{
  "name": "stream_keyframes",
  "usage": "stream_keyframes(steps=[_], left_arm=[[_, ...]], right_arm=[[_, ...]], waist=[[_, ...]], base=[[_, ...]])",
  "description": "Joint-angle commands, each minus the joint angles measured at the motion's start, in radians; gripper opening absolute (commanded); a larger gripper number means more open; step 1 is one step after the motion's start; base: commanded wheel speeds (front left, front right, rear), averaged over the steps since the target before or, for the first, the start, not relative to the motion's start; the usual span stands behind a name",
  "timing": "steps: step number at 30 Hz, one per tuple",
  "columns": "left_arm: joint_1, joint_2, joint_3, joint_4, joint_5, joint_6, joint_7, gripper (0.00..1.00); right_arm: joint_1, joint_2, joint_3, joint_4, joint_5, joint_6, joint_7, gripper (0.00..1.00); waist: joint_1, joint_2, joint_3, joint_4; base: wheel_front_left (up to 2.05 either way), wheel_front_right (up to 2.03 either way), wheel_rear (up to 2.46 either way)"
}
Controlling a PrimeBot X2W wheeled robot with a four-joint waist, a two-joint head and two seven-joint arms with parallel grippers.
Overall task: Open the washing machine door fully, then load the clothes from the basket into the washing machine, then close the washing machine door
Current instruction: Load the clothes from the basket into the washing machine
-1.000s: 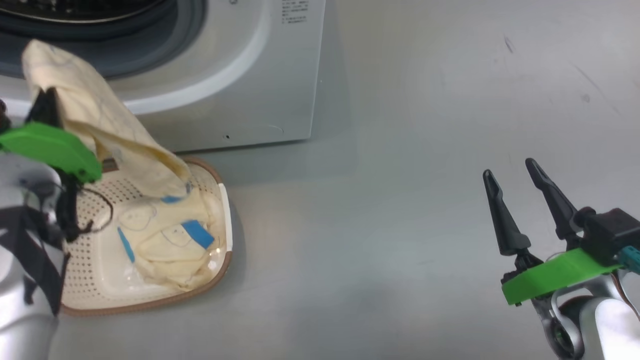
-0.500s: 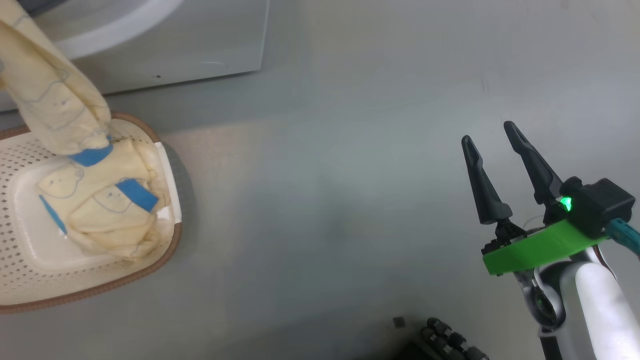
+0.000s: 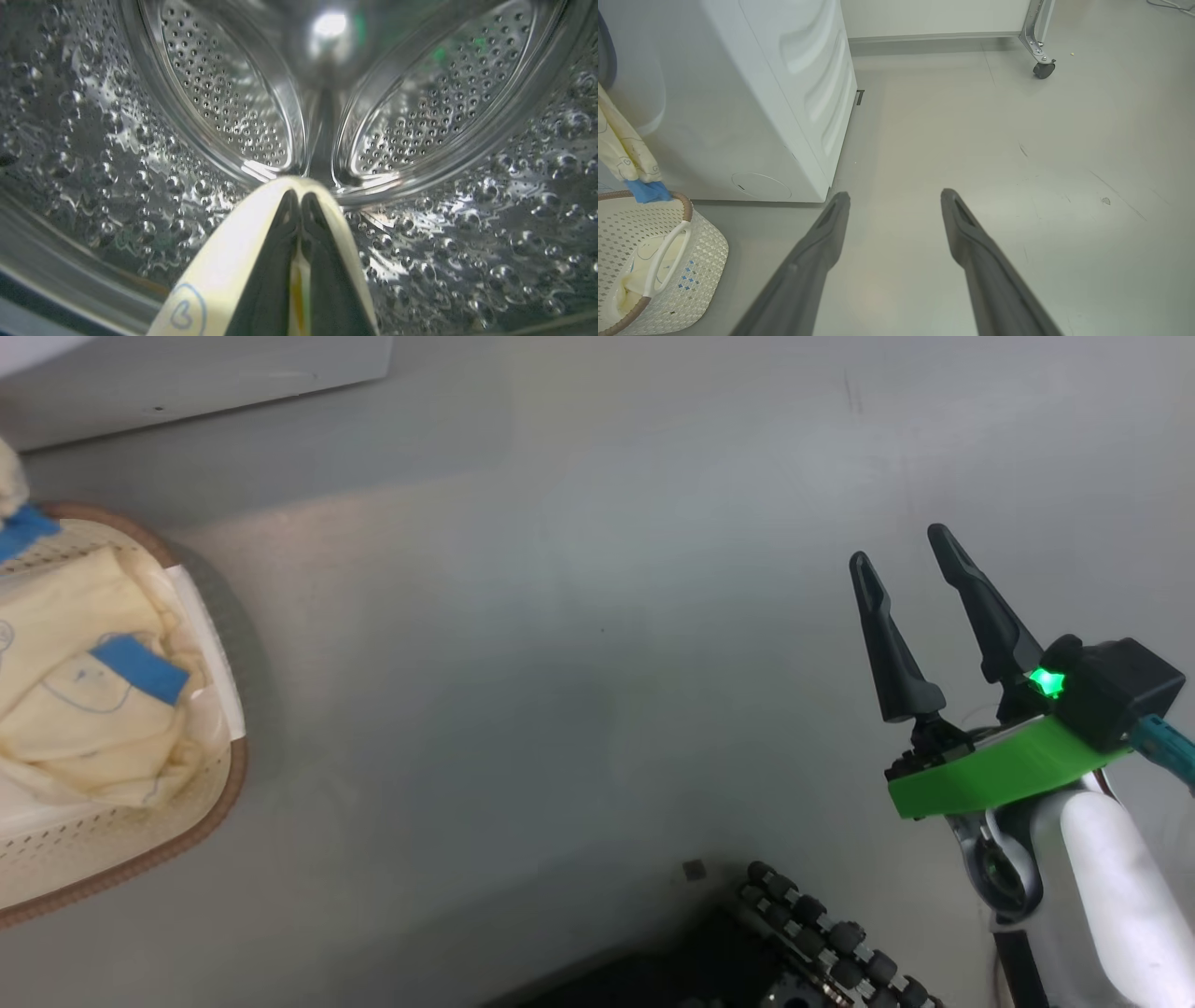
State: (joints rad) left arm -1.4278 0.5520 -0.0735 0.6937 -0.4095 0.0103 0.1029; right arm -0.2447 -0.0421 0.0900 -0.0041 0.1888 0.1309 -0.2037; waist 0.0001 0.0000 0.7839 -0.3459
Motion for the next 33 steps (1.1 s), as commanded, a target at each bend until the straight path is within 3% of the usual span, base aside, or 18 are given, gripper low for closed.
stream_keyframes(steps=[1,5,9,10,11,12,22,33], left_arm=[[-0.046,0.067,0.015,-0.036,0.019,0.001,-0.021,0.00],[-0.095,0.073,0.009,-0.015,0.049,0.006,-0.158,0.00],[-0.119,0.070,-0.002,0.058,0.059,0.022,-0.156,0.00],[-0.121,0.069,-0.006,0.072,0.060,0.022,-0.155,0.35],[-0.121,0.069,-0.009,0.084,0.063,0.024,-0.159,0.81],[-0.120,0.067,-0.012,0.098,0.063,0.024,-0.159,1.00],[-0.036,0.034,-0.025,0.177,0.047,0.030,-0.208,1.00],[0.181,-0.023,-0.036,0.179,0.034,0.065,-0.312,1.00]], right_arm=[[0.009,-0.008,0.015,-0.021,0.009,0.000,-0.010,1.00],[0.000,-0.008,0.024,-0.004,0.020,0.000,-0.022,1.00],[-0.007,-0.008,0.024,0.010,0.024,0.000,-0.030,1.00],[-0.009,-0.008,0.023,0.013,0.025,0.000,-0.031,1.00],[-0.011,-0.008,0.021,0.015,0.026,0.000,-0.032,1.00],[-0.013,-0.008,0.019,0.018,0.027,0.000,-0.034,1.00],[-0.030,-0.008,-0.003,0.026,0.019,0.000,-0.040,1.00],[-0.004,-0.008,-0.042,0.025,0.007,0.000,-0.031,1.00]], waist=[[-0.0001,0.0000,0.014,-0.014],[-0.0001,0.0000,0.028,-0.026],[-0.0001,0.0000,0.033,-0.031],[-0.0001,0.0000,0.034,-0.031],[-0.0001,0.0000,0.035,-0.030],[-0.0001,0.0000,0.035,-0.028],[-0.0001,0.0000,0.007,0.016],[-0.0001,0.0000,-0.100,0.074]], base=[[0.00,0.00,0.00],[0.00,0.00,0.00],[0.00,0.00,0.00],[0.00,0.00,0.00],[0.00,0.00,0.00],[0.00,0.00,0.00],[0.00,0.00,0.00],[0.00,0.00,0.00]])
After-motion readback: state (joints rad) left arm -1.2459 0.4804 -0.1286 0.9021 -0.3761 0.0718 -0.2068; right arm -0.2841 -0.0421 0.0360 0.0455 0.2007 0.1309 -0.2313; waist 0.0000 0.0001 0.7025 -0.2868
